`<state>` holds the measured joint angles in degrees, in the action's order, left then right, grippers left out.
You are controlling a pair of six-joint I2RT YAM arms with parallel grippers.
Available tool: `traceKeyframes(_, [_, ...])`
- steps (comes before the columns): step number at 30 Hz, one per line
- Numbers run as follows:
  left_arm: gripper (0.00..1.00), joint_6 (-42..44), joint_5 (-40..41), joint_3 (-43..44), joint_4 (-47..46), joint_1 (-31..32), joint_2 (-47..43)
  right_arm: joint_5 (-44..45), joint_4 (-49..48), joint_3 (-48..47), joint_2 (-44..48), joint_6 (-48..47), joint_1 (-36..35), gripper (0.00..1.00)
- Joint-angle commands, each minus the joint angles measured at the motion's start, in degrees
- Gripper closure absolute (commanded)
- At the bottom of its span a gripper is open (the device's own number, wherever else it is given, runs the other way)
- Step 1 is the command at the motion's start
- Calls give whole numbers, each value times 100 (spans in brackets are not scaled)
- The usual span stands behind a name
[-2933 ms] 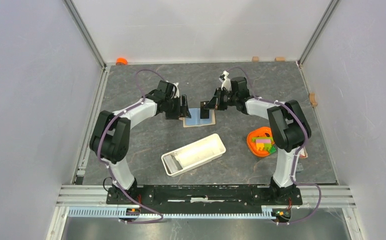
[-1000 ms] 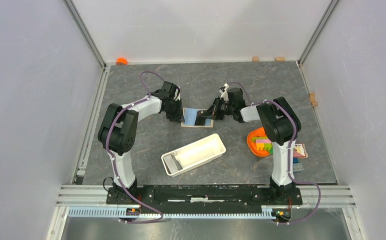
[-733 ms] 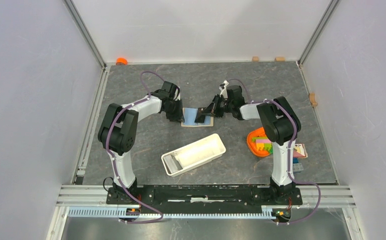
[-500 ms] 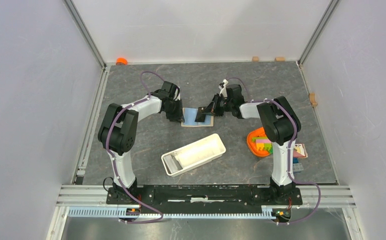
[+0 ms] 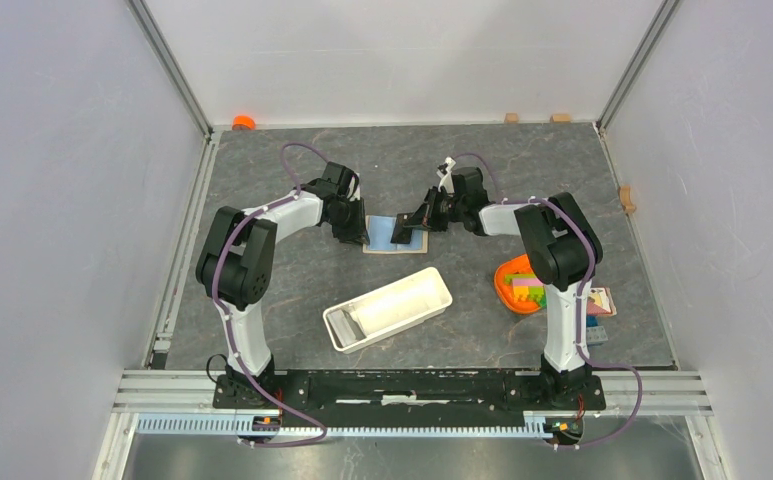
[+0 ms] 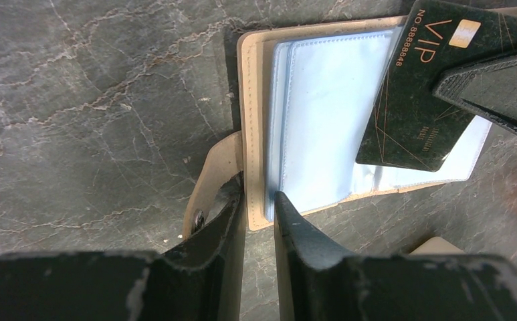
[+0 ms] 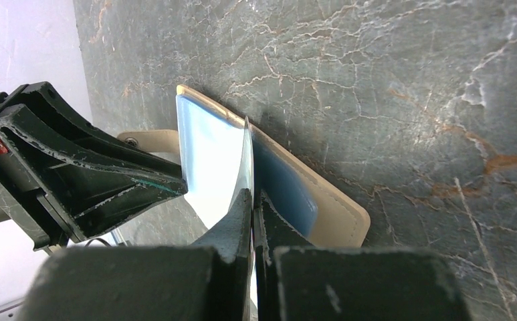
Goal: Put the credit cards into the card holder
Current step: Insert the credit card into the card holder.
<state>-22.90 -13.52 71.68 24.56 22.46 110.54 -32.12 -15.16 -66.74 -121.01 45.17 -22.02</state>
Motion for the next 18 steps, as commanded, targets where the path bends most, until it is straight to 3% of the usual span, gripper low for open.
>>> traceKeyframes(1, [72, 198, -47, 167, 49, -24, 105, 506, 348, -163, 142, -355, 40, 100])
traceKeyframes(18, [72, 176, -115, 175, 49, -31, 125, 513, 310, -175, -11, -323, -172, 100])
